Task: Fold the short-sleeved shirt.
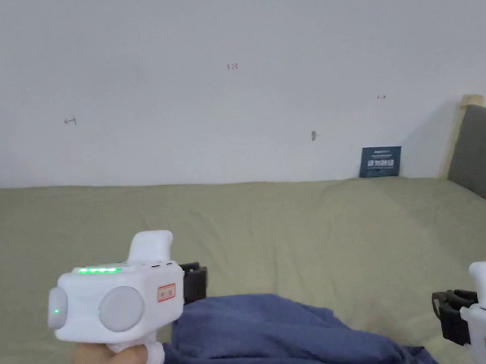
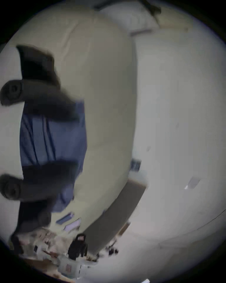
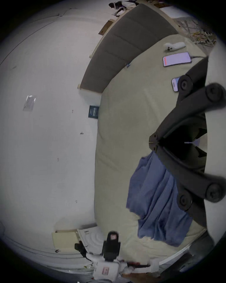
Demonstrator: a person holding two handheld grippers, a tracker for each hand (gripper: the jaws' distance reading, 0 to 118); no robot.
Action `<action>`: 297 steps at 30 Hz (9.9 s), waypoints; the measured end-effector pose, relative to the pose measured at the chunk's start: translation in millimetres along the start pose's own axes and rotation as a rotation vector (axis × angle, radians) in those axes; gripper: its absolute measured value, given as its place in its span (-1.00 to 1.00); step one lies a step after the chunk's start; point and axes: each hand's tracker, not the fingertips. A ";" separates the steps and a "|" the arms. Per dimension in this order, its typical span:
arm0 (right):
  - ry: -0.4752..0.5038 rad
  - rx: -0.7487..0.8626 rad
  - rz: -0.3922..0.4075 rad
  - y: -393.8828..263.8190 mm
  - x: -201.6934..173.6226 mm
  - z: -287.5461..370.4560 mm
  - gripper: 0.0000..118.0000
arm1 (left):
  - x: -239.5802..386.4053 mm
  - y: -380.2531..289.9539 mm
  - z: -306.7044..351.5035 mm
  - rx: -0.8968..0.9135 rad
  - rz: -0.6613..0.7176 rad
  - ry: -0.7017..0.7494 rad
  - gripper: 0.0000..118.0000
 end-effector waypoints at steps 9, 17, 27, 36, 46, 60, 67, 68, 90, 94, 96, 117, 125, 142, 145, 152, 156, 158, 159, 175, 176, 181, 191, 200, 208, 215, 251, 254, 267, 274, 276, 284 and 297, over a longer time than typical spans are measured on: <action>0.077 -0.034 0.010 -1.8 -47.0 -23.2 -1.00 | -100.9 -42.6 84.1 -0.028 0.064 0.175 -0.99; 0.081 -0.066 0.045 -3.1 -48.9 -34.0 -1.00 | -135.5 -39.8 -16.8 -0.326 0.124 0.073 -0.71; 0.026 -0.173 0.076 -20.9 -22.5 -61.9 -1.00 | -155.7 -63.6 -148.9 -0.619 0.353 0.089 0.76; 0.009 -0.260 -0.027 -27.1 16.8 -100.2 -1.00 | -137.6 -70.7 -143.2 -0.596 0.294 0.166 -0.92; 0.142 -0.578 -0.257 -45.9 41.6 -161.8 0.93 | -120.4 -68.3 -123.8 -0.563 0.253 0.136 -0.92; 0.125 -0.420 -0.135 -31.8 15.9 -143.0 -0.91 | -129.6 -39.0 -85.4 -0.286 0.299 0.028 -0.93; 0.176 -0.241 -0.135 20.3 12.4 -114.8 -0.91 | -137.8 10.7 -53.0 -0.093 0.272 -0.035 -0.93; 0.176 -0.207 -0.136 30.0 8.1 -108.4 -0.91 | -139.2 18.9 -47.2 -0.074 0.269 -0.052 -0.93; 0.215 0.210 -0.148 226.3 -6.4 -128.3 -0.91 | -153.9 196.1 26.6 0.284 0.157 -0.016 -0.93; 0.205 0.246 -0.172 245.2 -7.0 -139.7 -0.91 | -159.6 219.2 18.1 0.302 0.129 0.003 -0.93; 0.215 0.269 -0.206 249.9 -6.7 -146.3 -0.91 | -164.2 227.2 14.7 0.332 0.152 -0.005 -0.93; 0.202 0.128 -0.175 133.8 -27.4 -180.5 -0.91 | -201.7 91.4 -33.1 0.145 0.247 0.036 -0.93; 0.231 -0.003 -0.208 21.5 -0.5 -129.2 -0.91 | -168.3 -44.9 16.5 0.044 0.337 -0.018 -0.93; 0.217 -0.208 -0.266 -134.2 10.6 -83.0 -0.91 | -171.9 -217.0 67.0 -0.172 0.534 0.055 -0.93; 0.205 -0.211 -0.254 -134.8 9.3 -79.6 -0.83 | -164.9 -223.6 72.1 -0.172 0.553 0.054 -0.82; 0.141 -0.040 -0.182 -116.0 4.6 -43.3 0.67 | -185.9 -224.1 91.5 -0.040 0.572 0.085 0.68; 0.111 0.160 -0.102 -84.3 -24.1 3.5 0.67 | -133.8 -183.8 129.3 0.161 0.295 0.164 0.68; 0.082 0.182 -0.055 -75.3 -38.5 14.9 0.67 | -114.6 -174.5 137.4 0.220 0.153 0.249 0.68; 0.071 0.169 -0.040 -71.4 -45.2 18.9 0.65 | -92.8 -169.3 141.4 0.249 0.107 0.292 0.65; 0.111 0.106 -0.037 -78.9 -64.5 23.1 -1.00 | -129.0 -135.4 82.3 -0.245 0.067 0.053 0.39; 0.112 0.094 -0.033 -75.9 -60.8 20.3 -1.00 | -139.5 -136.1 74.2 -0.337 0.100 -0.007 0.59; 0.132 0.040 -0.018 -68.9 -54.3 3.6 -1.00 | -144.5 -158.0 52.3 -0.426 0.162 0.075 0.58; 0.193 -0.103 0.030 -19.0 -46.7 -88.5 -1.00 | -135.2 -181.4 21.4 -0.444 0.046 0.162 -0.62; 0.366 -0.447 0.198 67.5 -64.5 -279.0 0.85 | -128.0 -177.0 25.3 -0.452 0.124 0.108 -0.82; 0.418 -0.532 0.505 53.6 -114.4 -382.6 0.74 | -137.0 -186.4 20.7 -0.436 0.182 0.107 -0.83; 0.481 -0.572 0.326 53.3 -110.8 -392.7 -0.62 | -144.1 -188.4 17.0 -0.428 0.193 0.090 -0.83; 0.163 0.352 0.112 370.6 -17.6 -145.4 -1.00 | -114.6 218.6 -7.3 0.132 -0.031 0.179 -0.92; 0.139 0.388 0.104 393.4 -15.5 -149.5 -1.00 | -111.6 250.1 -11.3 0.176 -0.026 0.196 -0.92; 0.146 0.536 0.062 465.2 -52.9 -114.9 -1.00 | -101.3 328.9 6.5 0.324 -0.104 0.264 -0.92; 0.167 0.492 0.082 440.4 -63.2 -103.1 -1.00 | -117.8 306.4 4.7 0.317 -0.104 0.220 -0.92; 0.186 0.471 0.091 419.9 -61.3 -100.6 -1.00 | -124.7 290.0 0.5 0.289 -0.113 0.216 -0.92; 0.209 0.369 0.156 347.3 -47.5 -74.9 -1.00 | -141.8 219.1 12.6 0.194 -0.102 0.169 -0.92; 0.271 0.205 0.065 198.3 -16.0 -6.4 -1.00 | -132.8 72.2 65.7 0.124 -0.072 0.041 -0.92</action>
